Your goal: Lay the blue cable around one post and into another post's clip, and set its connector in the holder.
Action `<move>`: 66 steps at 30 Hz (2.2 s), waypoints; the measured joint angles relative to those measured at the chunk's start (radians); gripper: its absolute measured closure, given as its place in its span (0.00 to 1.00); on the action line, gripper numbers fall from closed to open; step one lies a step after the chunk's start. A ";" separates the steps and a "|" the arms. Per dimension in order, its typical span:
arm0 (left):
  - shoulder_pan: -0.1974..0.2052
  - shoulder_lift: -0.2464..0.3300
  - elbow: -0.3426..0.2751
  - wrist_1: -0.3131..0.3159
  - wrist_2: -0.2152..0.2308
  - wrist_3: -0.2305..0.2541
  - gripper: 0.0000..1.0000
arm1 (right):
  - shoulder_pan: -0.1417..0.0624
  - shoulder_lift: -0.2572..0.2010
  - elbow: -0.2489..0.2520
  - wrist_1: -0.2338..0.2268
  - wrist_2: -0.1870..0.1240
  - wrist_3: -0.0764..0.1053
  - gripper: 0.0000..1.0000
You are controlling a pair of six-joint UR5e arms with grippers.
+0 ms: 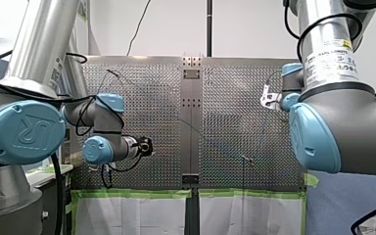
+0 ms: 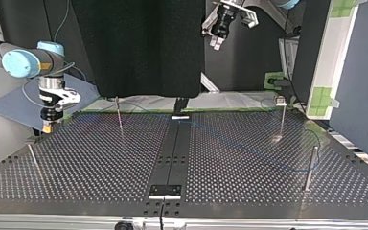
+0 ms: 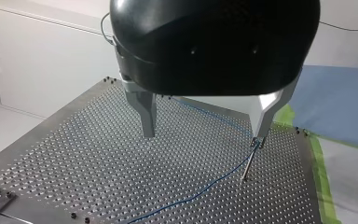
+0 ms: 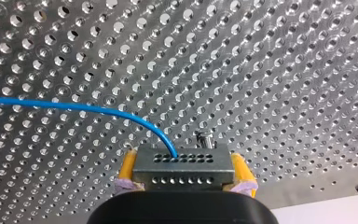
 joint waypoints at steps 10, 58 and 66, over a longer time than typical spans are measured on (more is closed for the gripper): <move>0.000 0.000 0.024 -0.052 -0.002 0.013 0.00 | -0.030 -0.001 -0.069 0.080 -0.089 -0.060 1.00; 0.001 0.000 0.033 -0.104 -0.037 0.014 0.00 | -0.208 0.004 -0.098 0.118 -0.364 -0.124 1.00; 0.001 0.000 0.034 -0.104 -0.037 0.014 0.00 | -0.216 0.030 -0.098 0.103 -0.369 -0.118 1.00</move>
